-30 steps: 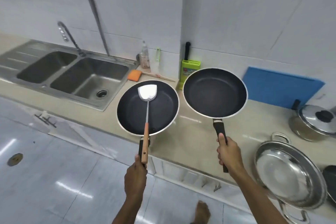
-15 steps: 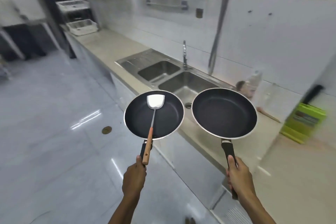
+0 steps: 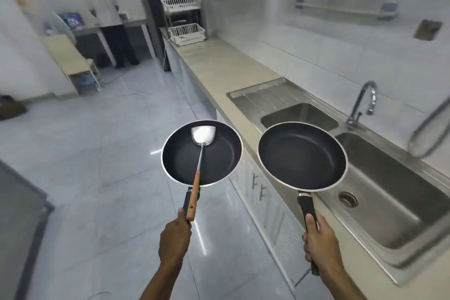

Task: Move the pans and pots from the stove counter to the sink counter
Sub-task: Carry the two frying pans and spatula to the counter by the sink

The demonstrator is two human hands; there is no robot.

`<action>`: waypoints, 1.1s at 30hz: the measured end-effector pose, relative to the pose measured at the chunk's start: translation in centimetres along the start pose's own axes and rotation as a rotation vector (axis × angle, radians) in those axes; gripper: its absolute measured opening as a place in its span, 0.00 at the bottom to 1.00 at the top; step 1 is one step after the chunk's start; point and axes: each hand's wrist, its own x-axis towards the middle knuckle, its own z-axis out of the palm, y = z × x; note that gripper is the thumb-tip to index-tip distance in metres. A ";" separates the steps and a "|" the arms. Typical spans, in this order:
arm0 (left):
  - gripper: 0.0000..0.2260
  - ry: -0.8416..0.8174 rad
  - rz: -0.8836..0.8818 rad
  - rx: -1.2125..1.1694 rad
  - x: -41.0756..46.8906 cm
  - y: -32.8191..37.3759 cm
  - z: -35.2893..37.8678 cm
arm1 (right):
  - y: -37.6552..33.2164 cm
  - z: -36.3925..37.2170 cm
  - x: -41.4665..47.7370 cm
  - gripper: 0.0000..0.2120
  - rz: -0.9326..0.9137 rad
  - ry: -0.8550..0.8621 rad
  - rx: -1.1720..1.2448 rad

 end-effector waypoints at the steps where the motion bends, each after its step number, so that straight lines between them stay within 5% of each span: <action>1: 0.32 0.006 -0.009 0.002 2.4 1.0 -0.1 | -1.4 1.8 1.9 0.10 -0.001 -0.015 0.004; 8: 0.32 0.012 -0.047 0.002 19.1 8.0 0.2 | -9.4 13.7 14.2 0.09 -0.008 -0.067 0.039; 24: 0.32 -0.104 0.101 0.119 63.6 29.1 0.2 | -27.4 41.8 42.9 0.08 0.035 0.141 0.038; 33: 0.32 -0.216 0.168 0.163 88.1 42.2 8.1 | -35.3 56.0 64.0 0.10 0.061 0.230 0.070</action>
